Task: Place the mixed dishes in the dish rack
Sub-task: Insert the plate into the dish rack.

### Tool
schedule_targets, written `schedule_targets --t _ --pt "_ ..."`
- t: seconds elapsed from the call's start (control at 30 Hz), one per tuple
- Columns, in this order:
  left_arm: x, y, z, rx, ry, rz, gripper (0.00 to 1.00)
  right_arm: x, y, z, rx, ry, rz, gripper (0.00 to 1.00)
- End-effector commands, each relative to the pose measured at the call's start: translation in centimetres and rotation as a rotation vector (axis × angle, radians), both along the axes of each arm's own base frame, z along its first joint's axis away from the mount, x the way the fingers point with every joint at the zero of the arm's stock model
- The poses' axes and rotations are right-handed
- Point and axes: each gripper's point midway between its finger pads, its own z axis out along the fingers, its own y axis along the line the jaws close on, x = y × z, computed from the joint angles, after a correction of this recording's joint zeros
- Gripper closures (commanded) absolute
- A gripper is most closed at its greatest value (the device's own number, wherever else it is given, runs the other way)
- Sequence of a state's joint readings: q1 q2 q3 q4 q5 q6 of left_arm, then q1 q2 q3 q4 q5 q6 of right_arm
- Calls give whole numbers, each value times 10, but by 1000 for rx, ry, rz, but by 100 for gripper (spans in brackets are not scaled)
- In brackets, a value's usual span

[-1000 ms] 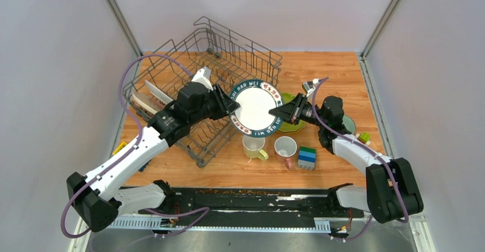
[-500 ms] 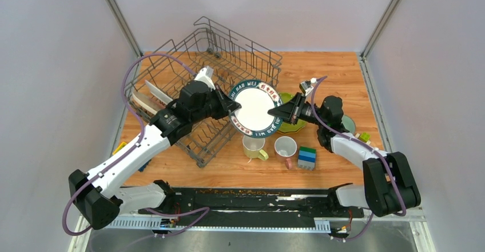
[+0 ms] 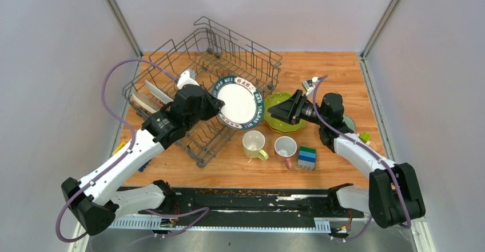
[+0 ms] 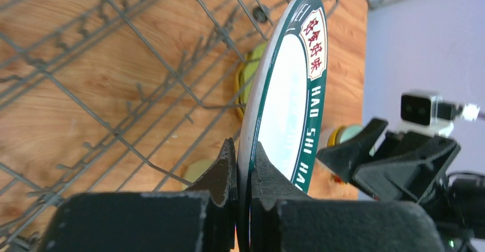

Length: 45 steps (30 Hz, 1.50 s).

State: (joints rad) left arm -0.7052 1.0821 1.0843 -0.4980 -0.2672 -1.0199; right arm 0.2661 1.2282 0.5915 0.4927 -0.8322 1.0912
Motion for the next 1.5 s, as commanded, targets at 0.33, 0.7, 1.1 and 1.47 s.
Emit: schedule_targets --t 0.33,0.7,1.1,1.47 --pt "6 146 120 -5 -305 714 100 9 -6 13 -61 -77 -63 41" --pt "7 179 124 226 -286 917 100 16 -7 8 -64 -55 -68 41" --pt "30 168 92 513 -85 991 100 16 -10 5 -72 -44 -72 41" --pt "57 186 51 626 31 1053 100 20 -16 2 -81 -39 -86 41"
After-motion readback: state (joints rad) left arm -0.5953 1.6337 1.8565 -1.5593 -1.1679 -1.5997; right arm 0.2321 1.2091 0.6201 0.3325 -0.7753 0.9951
